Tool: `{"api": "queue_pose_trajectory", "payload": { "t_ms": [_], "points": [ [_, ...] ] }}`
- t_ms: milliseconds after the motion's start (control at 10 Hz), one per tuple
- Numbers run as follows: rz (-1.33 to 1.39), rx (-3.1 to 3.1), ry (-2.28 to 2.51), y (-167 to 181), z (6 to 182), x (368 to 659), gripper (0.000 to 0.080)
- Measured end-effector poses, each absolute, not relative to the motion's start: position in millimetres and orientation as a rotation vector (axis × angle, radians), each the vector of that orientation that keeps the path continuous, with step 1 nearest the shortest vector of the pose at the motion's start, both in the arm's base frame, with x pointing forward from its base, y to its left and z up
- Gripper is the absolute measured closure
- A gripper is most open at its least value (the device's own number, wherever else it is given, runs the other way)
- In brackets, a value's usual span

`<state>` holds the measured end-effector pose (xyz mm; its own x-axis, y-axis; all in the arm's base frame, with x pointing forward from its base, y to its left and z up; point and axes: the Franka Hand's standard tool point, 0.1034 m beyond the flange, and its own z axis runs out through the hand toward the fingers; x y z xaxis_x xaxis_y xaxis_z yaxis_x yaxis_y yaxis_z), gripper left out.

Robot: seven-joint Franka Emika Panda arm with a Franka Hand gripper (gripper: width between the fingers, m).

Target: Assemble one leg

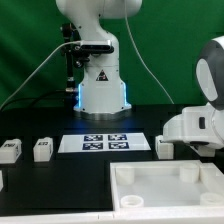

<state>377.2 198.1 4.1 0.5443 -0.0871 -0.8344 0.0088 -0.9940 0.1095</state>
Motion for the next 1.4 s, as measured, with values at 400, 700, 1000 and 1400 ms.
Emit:
{"api": "queue_pose_trajectory", "payload": {
  "t_ms": [400,700,1000,1400],
  "points": [
    [-0.889,2.994,-0.111,195.3,79.9,438.8,0.0511],
    [-0.269,3.134,-0.092,168.2,148.6,464.2,0.0511],
    [0.292,3.197,-0.103,186.1,147.0,466.5,0.0511],
    [0.456,3.212,0.011,161.0,153.5,525.8,0.0511]
  ]
}}
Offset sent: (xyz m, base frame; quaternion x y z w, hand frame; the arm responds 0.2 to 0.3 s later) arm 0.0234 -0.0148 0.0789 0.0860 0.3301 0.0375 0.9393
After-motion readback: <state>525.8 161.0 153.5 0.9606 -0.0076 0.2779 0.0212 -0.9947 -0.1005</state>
